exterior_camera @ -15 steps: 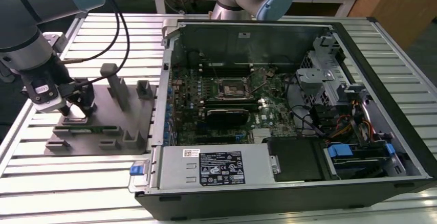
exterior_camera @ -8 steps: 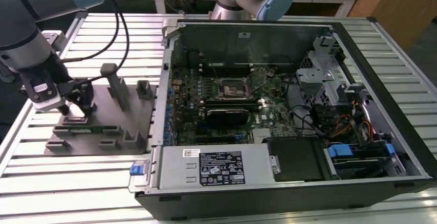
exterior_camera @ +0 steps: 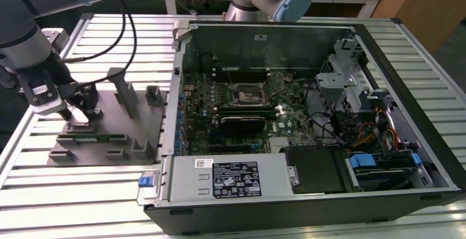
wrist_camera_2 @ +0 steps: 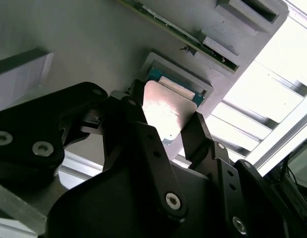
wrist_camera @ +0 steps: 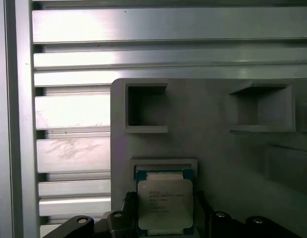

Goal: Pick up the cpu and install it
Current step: 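Pick up the cpu and move it towards the insertion slot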

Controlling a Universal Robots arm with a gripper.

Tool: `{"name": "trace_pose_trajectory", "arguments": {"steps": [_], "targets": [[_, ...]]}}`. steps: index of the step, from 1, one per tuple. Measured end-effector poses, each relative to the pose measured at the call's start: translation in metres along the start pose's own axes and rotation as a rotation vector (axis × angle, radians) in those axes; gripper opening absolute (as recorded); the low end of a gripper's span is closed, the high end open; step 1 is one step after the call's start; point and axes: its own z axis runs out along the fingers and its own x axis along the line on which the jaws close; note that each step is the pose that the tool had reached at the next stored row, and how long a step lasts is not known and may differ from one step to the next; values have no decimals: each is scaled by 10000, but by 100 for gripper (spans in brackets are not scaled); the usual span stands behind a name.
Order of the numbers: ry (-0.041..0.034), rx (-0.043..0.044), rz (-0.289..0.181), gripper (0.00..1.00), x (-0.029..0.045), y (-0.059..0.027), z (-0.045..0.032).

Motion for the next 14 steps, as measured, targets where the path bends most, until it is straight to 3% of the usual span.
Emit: {"name": "trace_pose_trajectory", "arguments": {"steps": [3, 14], "targets": [[0, 0, 0, 55, -1, 0, -33], [-1, 0, 0, 55, -2, 0, -38]]}}
